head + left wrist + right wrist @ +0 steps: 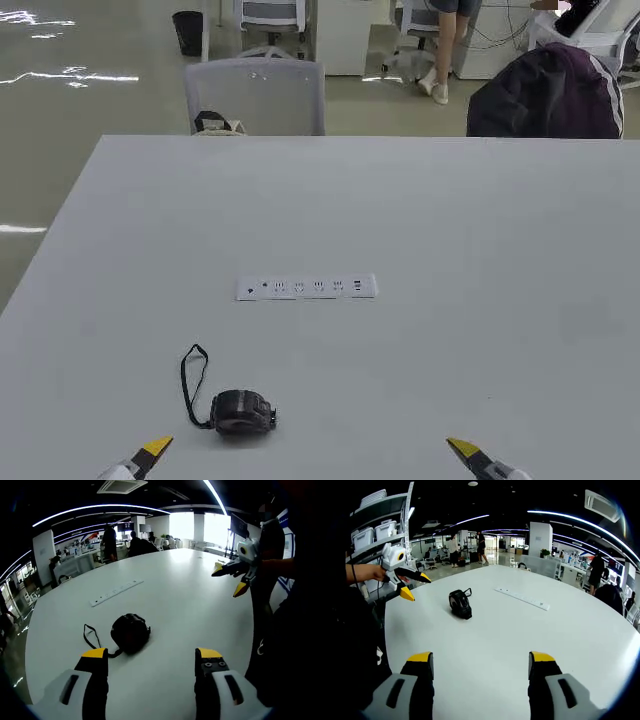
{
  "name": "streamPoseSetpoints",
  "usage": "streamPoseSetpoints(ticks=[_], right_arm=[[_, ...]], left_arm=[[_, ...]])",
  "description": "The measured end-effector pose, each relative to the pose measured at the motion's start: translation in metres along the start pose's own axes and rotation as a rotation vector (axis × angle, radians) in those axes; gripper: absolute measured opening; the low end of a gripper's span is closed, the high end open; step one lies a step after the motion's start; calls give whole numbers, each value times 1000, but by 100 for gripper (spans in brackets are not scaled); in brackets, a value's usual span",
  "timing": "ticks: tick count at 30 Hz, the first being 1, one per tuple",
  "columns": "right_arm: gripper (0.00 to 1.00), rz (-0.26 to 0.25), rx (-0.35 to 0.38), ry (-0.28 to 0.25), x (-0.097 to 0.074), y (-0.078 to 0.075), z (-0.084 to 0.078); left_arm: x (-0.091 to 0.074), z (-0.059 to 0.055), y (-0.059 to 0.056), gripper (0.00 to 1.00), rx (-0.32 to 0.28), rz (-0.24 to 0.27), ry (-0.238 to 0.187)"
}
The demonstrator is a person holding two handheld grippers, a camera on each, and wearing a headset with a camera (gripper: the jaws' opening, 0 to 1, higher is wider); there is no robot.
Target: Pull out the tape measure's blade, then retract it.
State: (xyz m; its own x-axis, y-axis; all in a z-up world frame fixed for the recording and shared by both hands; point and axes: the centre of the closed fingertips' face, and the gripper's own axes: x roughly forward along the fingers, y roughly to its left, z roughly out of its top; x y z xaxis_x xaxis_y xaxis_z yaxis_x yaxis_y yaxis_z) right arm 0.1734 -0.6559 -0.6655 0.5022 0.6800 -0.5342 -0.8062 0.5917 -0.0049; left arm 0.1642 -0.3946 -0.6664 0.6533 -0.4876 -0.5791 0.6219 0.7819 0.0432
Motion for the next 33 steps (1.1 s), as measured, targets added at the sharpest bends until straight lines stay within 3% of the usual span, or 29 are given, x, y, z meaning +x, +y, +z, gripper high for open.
streamPoseSetpoints(ticks=[6,20,33], right_arm=[[78,20,-17,-5,6,-2,3],[75,87,-35,21,22,-8,4],[69,148,-80,26,39,-12,2]], left_arm=[[9,6,3,59,65,-40,18],[37,8,25,58,152,-105,73],[61,7,33,59,226,-172,103]])
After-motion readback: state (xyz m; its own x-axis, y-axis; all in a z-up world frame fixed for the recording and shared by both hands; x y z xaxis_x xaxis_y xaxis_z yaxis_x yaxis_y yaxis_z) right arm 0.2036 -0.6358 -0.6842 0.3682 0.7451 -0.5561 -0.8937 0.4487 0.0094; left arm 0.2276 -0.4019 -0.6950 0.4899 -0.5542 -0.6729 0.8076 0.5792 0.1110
